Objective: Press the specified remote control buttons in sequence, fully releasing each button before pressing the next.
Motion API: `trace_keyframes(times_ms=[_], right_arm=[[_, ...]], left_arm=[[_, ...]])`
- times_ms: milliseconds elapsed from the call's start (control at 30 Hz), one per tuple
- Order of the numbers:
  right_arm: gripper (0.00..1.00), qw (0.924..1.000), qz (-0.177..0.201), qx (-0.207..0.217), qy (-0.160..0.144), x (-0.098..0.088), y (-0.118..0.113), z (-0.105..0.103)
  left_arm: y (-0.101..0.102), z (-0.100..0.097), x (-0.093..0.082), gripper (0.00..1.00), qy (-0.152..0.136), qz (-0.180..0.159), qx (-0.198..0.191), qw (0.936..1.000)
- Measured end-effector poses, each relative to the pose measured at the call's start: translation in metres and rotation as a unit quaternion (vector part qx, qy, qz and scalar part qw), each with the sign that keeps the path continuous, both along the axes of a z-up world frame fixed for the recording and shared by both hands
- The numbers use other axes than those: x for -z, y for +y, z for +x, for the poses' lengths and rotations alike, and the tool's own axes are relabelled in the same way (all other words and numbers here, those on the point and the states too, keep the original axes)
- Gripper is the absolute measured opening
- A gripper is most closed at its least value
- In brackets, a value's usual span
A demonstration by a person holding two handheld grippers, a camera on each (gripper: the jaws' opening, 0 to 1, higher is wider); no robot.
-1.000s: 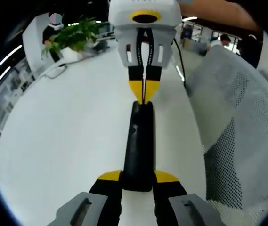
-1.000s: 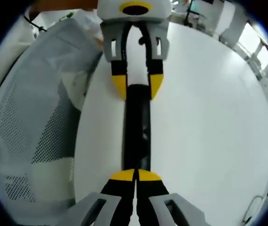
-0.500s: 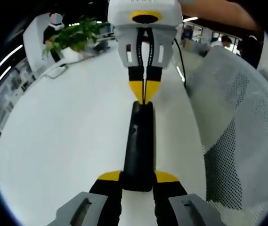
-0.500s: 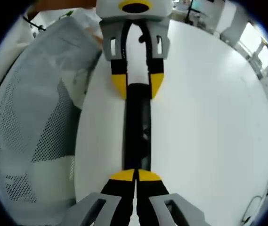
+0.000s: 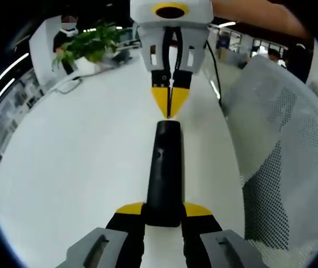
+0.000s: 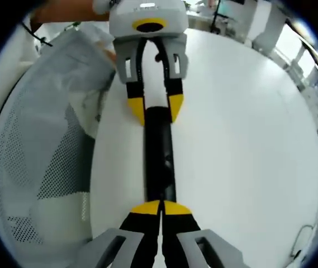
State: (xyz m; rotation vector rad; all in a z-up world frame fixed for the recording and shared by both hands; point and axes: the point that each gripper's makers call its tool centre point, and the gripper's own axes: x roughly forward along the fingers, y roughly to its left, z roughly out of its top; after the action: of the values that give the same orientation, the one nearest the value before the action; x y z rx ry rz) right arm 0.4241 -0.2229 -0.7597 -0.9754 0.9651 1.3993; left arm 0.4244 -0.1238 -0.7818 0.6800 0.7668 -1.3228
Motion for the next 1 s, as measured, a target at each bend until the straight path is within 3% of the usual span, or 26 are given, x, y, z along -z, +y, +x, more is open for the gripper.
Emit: trace_keyframes(times_ms=[333,1000], right_arm=[[0.00,1.0000,0.001,-0.004,-0.002,-0.002,0.005,0.000],[0.00,0.9988,-0.028,-0.041,0.001,0.013,0.012,0.001]], left_arm=[[0.000,0.000,0.000,0.24,0.000,-0.006,0.001,1.0000],[0.000,0.001,0.000,0.24,0.001,-0.013,0.000,0.9999]])
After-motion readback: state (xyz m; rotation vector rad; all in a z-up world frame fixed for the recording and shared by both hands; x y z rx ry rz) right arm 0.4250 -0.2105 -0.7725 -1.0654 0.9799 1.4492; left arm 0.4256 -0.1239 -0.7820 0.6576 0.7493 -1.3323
